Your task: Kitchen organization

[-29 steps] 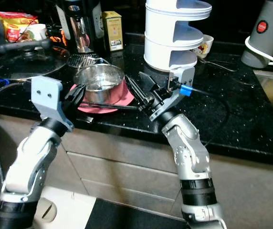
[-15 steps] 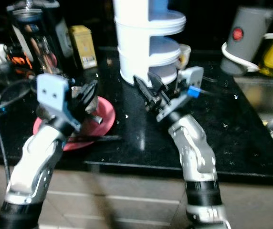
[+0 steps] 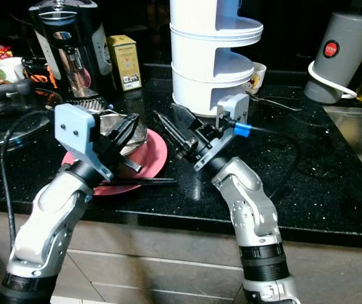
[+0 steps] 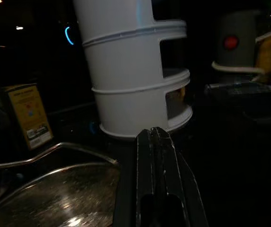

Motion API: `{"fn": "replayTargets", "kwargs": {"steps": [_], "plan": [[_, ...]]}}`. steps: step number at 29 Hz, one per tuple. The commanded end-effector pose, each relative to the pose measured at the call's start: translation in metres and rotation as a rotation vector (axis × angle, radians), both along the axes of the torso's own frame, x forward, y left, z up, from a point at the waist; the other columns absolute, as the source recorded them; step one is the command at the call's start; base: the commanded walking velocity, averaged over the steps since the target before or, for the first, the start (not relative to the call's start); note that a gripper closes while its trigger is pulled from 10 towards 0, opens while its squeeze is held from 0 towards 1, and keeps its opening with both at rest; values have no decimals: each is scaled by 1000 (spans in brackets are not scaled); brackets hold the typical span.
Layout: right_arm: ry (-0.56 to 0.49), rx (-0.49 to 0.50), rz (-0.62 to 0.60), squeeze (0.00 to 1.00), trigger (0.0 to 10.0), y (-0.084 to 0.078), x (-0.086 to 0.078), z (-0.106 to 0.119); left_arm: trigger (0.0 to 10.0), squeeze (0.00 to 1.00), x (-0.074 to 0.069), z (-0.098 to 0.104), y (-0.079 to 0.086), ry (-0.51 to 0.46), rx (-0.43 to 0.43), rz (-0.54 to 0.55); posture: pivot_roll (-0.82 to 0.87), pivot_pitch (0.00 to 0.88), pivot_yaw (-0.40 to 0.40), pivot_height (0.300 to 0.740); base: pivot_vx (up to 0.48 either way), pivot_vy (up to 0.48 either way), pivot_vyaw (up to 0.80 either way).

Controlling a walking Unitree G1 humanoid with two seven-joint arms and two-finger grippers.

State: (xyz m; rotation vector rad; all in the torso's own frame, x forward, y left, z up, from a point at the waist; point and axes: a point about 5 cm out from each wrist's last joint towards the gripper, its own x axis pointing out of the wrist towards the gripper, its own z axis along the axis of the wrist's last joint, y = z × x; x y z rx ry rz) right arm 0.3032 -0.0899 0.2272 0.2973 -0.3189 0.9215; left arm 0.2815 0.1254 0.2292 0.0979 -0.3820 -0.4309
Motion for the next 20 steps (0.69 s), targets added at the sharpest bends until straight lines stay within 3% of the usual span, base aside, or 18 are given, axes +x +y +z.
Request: {"fn": "replayTargets", "kwargs": {"steps": [1,3,4,5,9,14,20], "plan": [[-8,-14,40,0,10000,2,-4,1,10000,0,-2,-2,-1,14,44,2,35,0,-43,740,0,0,0],[-10,-34,56,0,10000,0,-5,-1,10000,0,-3,-4,1,31,58,14,35,0,-43,740,0,0,0],[-10,-41,59,0,10000,-1,-5,-1,10000,820,-4,-5,2,40,57,13,38,0,-46,740,0,0,0],[-11,-47,60,0,10000,-2,-5,-1,10000,1000,-5,-5,2,50,62,4,38,0,-46,740,0,0,0],[-11,-50,62,0,10000,-3,-5,-1,10000,1000,-6,-5,2,56,69,-2,37,0,-45,740,0,0,0],[-12,-64,68,0,10000,-6,-6,-1,10000,1000,-10,1,-5,39,142,-59,40,0,-46,740,0,0,0],[-23,-71,98,0,10000,-20,-10,1,10000,1000,-17,11,-19,1,181,-142,35,0,-44,740,0,0,0]]}}
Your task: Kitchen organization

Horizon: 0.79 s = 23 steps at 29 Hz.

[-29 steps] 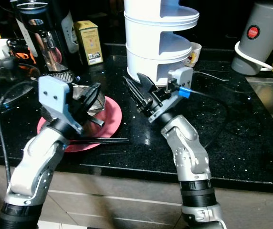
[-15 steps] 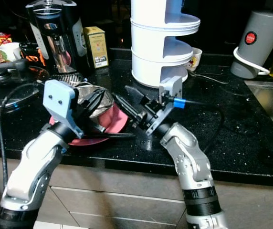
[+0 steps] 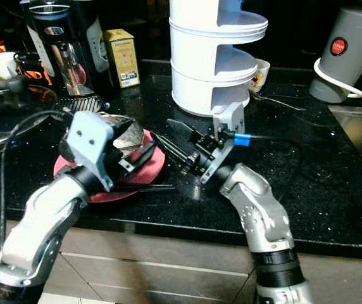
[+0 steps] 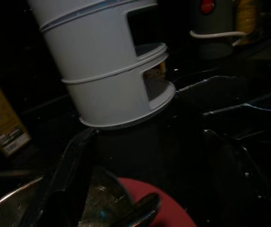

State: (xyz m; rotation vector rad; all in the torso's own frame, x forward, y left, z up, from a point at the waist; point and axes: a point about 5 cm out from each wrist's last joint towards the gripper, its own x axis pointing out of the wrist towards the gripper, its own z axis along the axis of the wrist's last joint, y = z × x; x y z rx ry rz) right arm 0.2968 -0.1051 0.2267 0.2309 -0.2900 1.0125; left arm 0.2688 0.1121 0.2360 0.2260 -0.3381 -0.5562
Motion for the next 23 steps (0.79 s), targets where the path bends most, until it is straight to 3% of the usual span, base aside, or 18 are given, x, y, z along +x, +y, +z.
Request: {"fn": "replayTargets", "kwargs": {"steps": [1,2,3,4,6,7,10,16,20,23], "plan": [[-3,7,20,0,10000,-5,-4,2,10000,1000,-4,4,-6,-14,26,-46,35,0,-44,740,0,0,0],[-5,9,35,0,10000,-8,-5,3,10000,231,-7,5,-9,-11,47,-76,35,0,-44,740,0,0,0],[-7,2,48,0,10000,-12,-6,3,10000,0,-9,4,-13,-10,93,-102,33,0,-45,740,0,0,0],[-7,2,48,0,10000,-12,-6,3,10000,0,-9,4,-13,-10,93,-102,33,0,-45,740,0,0,0],[-5,-21,67,0,10000,-17,-8,2,10000,0,-12,-1,-16,0,195,-128,33,0,-45,740,0,0,0],[-5,-21,67,0,10000,-17,-8,2,10000,0,-12,-1,-16,0,195,-128,33,0,-45,740,0,0,0],[1,-47,87,0,10000,-18,-12,-2,10000,0,-11,-8,-14,12,308,-112,33,0,-44,740,0,0,0],[5,-52,95,0,10000,-18,-13,-3,10000,0,-9,-9,-9,12,351,-74,34,0,-43,740,0,0,0],[11,-56,105,0,10000,-18,-15,-5,10000,0,1,0,5,-30,355,52,34,0,-41,740,0,0,0],[13,-57,108,0,10000,-19,-15,-5,10000,0,3,2,8,-33,363,78,33,0,-39,740,0,0,0]]}}
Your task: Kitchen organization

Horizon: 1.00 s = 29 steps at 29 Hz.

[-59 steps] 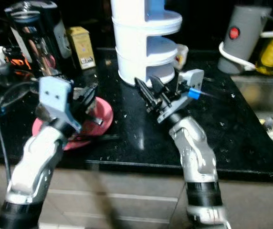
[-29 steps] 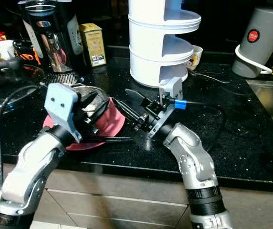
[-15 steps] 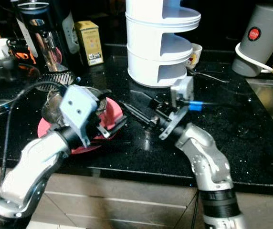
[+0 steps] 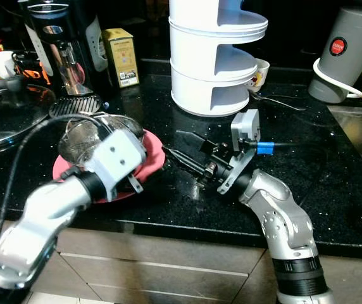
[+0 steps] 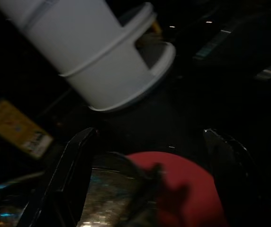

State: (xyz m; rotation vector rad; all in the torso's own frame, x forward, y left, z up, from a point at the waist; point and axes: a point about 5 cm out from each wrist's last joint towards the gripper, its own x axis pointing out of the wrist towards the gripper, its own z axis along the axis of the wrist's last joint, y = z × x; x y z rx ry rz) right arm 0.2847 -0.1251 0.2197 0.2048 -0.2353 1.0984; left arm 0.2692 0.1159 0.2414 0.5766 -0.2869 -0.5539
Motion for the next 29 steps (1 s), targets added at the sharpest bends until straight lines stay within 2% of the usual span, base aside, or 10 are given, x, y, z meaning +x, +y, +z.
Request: {"fn": "replayTargets", "kwargs": {"steps": [1,6,12,13,14,15,16,29], "plan": [[-6,-2,25,0,10000,1,-3,2,10000,0,2,-3,4,16,23,28,33,0,-39,740,0,0,0],[-3,-9,25,0,10000,1,-4,1,10000,0,4,-10,8,47,51,67,33,0,-37,740,0,0,0],[-1,-16,19,0,10000,1,-5,0,10000,0,8,-12,9,65,44,91,27,0,-33,740,0,0,0],[-1,-16,17,0,10000,1,-4,0,9529,0,8,-13,9,69,46,91,27,0,-33,740,0,0,0],[-2,-16,15,0,10000,1,-4,0,9529,0,8,-13,9,71,47,90,24,0,-31,740,0,0,0],[-2,-16,13,0,10000,1,-4,1,2941,0,8,-14,8,74,48,89,24,0,-31,740,0,0,0],[-2,-17,11,0,10000,1,-4,0,0,0,8,-14,8,79,48,88,24,0,-30,740,0,0,0],[-4,-28,-9,0,10000,-2,-3,1,0,0,10,-19,12,115,48,116,23,0,-35,740,0,0,0]]}}
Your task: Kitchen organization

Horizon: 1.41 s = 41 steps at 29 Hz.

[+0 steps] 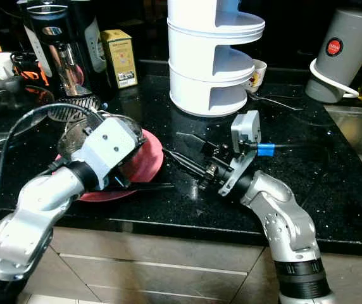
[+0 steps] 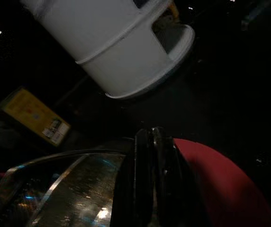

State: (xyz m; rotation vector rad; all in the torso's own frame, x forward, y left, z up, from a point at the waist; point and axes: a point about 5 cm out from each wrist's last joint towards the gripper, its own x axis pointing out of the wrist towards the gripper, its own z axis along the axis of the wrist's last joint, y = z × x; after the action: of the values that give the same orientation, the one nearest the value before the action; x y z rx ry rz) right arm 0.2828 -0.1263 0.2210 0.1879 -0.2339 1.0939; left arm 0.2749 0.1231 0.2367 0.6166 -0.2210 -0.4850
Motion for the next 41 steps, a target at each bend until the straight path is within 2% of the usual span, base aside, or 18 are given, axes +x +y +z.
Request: {"fn": "replayTargets", "kwargs": {"steps": [1,9,12,13,14,15,17,19,21,23,26,29,37,38,41], "plan": [[2,-15,-4,0,10000,-1,-1,0,0,0,4,-15,4,86,4,32,22,0,-35,740,0,0,0],[2,-17,-19,0,10000,-2,1,0,0,0,6,-9,4,73,-44,39,22,0,-36,740,0,0,0],[1,-15,-24,0,10000,-3,1,0,0,0,3,10,-3,37,-213,-23,24,0,-37,740,0,0,0],[1,-15,-24,0,10000,-3,1,0,0,0,3,10,-3,37,-213,-23,24,0,-37,740,0,0,0],[1,-14,-24,0,10000,-3,2,0,0,0,1,17,-6,26,-265,-59,25,0,-39,740,0,0,0],[1,-14,-24,0,10000,-3,2,0,0,0,1,17,-6,26,-265,-59,25,0,-39,740,0,0,0],[-1,-13,-23,0,10000,-4,2,1,0,0,-10,30,-20,50,-420,-214,27,0,-39,740,0,0,0],[-1,-13,-23,0,10000,-4,2,1,0,0,-10,30,-20,50,-420,-214,27,0,-39,740,0,0,0],[-4,-13,-23,0,10000,-4,3,2,0,0,-18,32,-29,93,-505,-310,27,0,-38,740,0,0,0],[-4,-13,-23,0,10000,-4,3,2,0,0,-18,32,-29,93,-505,-310,27,0,-38,740,0,0,0],[-3,-15,-23,0,10000,-5,2,1,0,0,-19,26,-30,155,-555,-329,24,0,-38,740,0,0,0],[-3,-15,-24,0,10000,-5,2,1,0,0,-19,27,-29,158,-571,-332,24,0,-38,740,0,0,0],[-3,-6,-25,0,10000,-6,2,2,0,0,-19,41,-26,127,-641,-347,20,0,-38,740,0,0,0],[-2,-2,-26,0,10000,-6,2,2,0,0,-19,47,-24,102,-662,-350,20,0,-39,740,0,0,0],[0,1,-26,0,10000,-6,3,2,0,0,-18,51,-22,90,-656,-347,21,0,-40,740,0,0,0]]}}
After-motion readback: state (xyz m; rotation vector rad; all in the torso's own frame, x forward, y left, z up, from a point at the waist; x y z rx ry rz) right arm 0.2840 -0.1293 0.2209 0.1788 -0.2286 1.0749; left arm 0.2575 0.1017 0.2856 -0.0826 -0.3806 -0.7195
